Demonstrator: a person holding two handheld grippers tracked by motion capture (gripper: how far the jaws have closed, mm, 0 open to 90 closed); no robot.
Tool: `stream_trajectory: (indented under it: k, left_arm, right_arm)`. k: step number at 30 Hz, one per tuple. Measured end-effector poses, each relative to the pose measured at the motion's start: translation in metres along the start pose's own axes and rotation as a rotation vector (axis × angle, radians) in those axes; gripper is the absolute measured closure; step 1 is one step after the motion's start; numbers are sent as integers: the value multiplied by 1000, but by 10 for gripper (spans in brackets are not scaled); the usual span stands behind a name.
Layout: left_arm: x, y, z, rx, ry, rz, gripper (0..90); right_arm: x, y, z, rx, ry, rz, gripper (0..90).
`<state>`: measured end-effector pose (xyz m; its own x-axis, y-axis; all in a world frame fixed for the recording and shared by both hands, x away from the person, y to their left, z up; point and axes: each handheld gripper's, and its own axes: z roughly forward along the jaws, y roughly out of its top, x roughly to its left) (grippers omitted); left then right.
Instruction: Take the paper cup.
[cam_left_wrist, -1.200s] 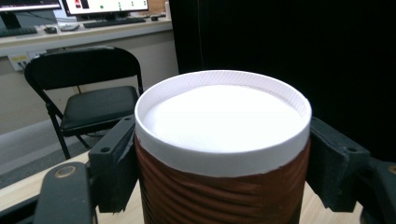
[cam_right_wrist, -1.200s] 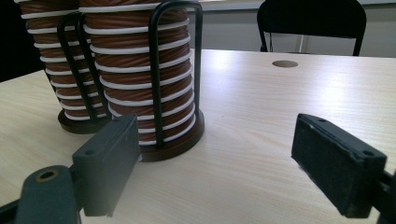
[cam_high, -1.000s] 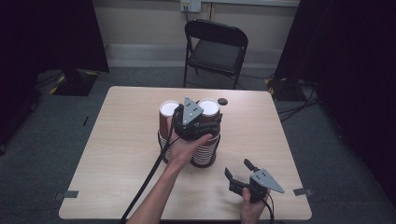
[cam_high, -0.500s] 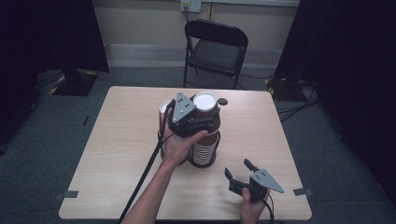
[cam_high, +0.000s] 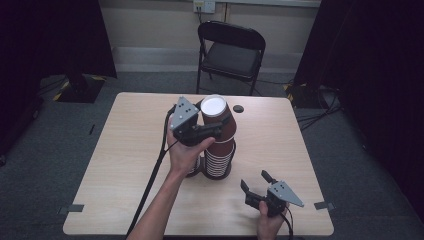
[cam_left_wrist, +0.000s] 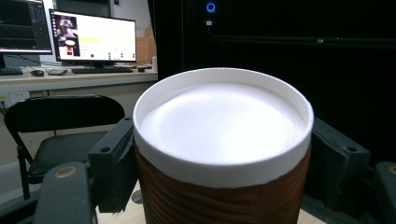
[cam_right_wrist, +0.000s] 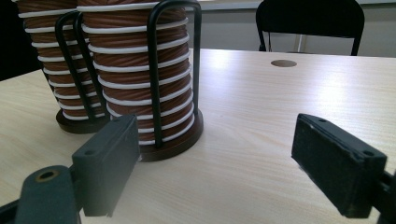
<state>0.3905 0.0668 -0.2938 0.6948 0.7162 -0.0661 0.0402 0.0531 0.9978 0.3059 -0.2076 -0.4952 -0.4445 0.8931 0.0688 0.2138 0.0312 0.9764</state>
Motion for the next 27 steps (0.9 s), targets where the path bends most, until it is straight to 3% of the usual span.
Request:
stream_trajectory:
  k: [5, 8, 12, 14, 23, 27]
  left_arm:
    - [3, 4, -6, -28, -4, -21, 221]
    - [-1, 6, -11, -45, 3, -4, 222]
    - [-1, 8, -15, -33, 10, 6, 222]
    - [-1, 9, -16, -45, -7, -9, 222]
    - [-6, 13, -32, -49, -21, 2, 222]
    - [-7, 14, -39, -33, -55, 5, 222]
  right_arm:
    - [0, 0, 0, 1, 3, -3, 147]
    - [0, 0, 0, 2, 2, -3, 147]
    - [0, 0, 0, 2, 2, -3, 148]
    - [0, 0, 0, 2, 2, -3, 147]
    - [0, 0, 0, 2, 2, -1, 147]
    - [0, 0, 0, 2, 0, -5, 146]
